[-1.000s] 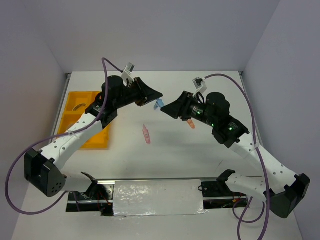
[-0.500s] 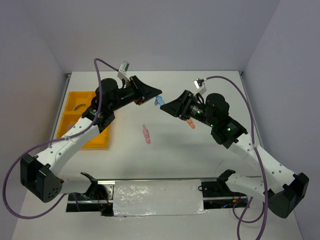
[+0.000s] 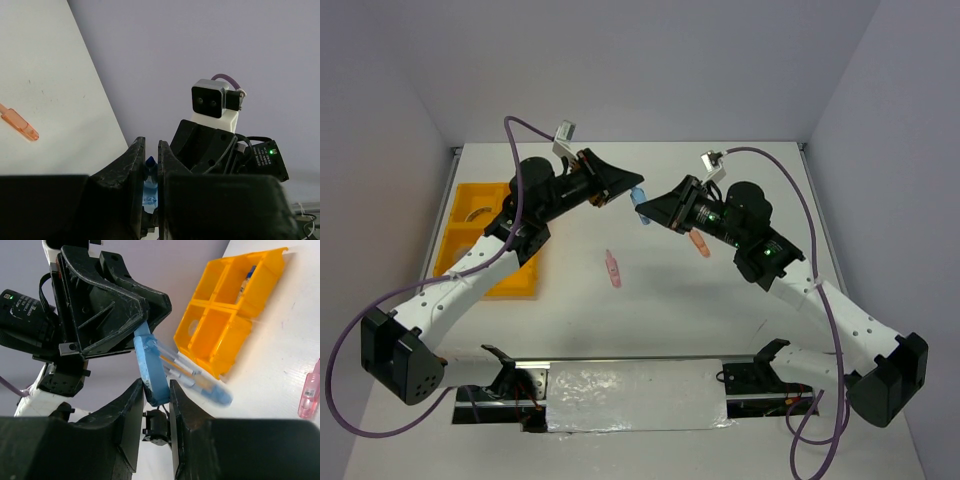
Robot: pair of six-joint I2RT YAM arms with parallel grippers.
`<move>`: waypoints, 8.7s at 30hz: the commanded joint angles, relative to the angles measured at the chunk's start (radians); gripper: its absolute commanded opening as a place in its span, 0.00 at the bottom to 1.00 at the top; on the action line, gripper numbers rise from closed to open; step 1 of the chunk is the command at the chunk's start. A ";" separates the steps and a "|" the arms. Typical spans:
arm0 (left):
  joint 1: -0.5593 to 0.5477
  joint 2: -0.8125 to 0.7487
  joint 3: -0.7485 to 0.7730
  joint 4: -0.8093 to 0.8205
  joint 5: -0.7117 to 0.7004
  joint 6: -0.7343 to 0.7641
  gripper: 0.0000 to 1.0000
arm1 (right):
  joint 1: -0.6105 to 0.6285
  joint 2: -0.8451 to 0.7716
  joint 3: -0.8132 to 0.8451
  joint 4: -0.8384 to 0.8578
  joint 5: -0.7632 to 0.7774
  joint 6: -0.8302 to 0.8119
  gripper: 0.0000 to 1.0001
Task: Sort the stationery into containers
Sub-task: Close the pen cap on the pen.
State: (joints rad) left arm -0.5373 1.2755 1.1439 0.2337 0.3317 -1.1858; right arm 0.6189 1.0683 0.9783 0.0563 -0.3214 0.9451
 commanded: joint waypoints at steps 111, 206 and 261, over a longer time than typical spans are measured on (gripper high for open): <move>-0.082 0.079 0.089 -0.011 -0.249 -0.295 0.36 | 0.019 0.085 0.277 -0.451 0.134 -0.152 0.00; -0.096 -0.031 0.152 0.147 0.012 0.187 0.00 | -0.114 0.091 0.194 0.338 -0.257 -0.233 0.00; -0.096 -0.005 0.209 0.145 0.023 0.166 0.72 | -0.150 -0.008 0.088 0.453 -0.459 -0.163 0.00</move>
State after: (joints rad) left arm -0.6312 1.2720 1.3075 0.3359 0.3786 -1.0206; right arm 0.4648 1.0908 1.0718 0.4637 -0.7631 0.8093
